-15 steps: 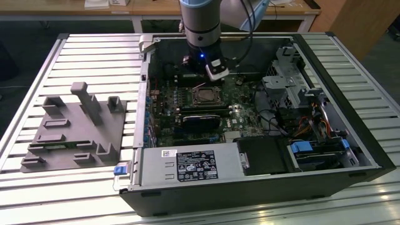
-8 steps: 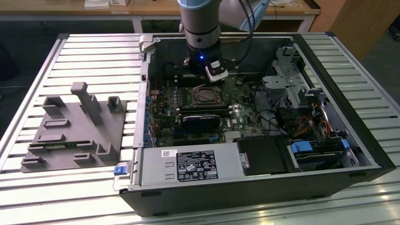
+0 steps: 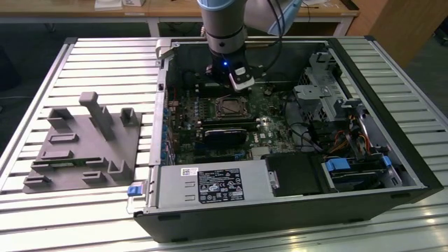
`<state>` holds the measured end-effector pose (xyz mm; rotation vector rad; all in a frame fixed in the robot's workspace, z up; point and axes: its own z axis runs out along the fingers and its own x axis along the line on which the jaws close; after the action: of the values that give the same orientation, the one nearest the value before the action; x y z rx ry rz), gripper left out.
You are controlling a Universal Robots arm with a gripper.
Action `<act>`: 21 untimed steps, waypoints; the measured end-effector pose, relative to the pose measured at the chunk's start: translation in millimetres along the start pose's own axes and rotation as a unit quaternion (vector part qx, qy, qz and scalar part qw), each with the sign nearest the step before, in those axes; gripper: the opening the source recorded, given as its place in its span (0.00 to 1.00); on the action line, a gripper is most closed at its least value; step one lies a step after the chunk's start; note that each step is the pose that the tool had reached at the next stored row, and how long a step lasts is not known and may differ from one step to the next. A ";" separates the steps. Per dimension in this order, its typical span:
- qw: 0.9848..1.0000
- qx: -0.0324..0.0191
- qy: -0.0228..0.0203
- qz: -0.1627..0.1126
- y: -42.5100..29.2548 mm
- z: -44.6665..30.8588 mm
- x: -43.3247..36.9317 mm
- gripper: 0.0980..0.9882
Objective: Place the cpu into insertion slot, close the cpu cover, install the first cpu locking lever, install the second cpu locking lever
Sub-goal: 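Install the first cpu locking lever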
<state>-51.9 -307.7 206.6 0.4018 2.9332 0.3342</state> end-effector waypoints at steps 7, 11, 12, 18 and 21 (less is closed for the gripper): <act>1.000 0.005 -0.010 0.005 0.9 3.3 3.3 0.01; 1.000 0.007 -0.016 0.011 0.3 5.1 5.5 0.01; 1.000 0.008 -0.017 0.013 0.2 5.5 5.8 0.01; 0.999 0.011 -0.023 0.036 0.4 7.2 6.6 0.01; 0.999 0.012 -0.025 0.045 0.5 7.8 7.1 0.01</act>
<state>-57.1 -303.7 198.3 0.5388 2.8780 0.2948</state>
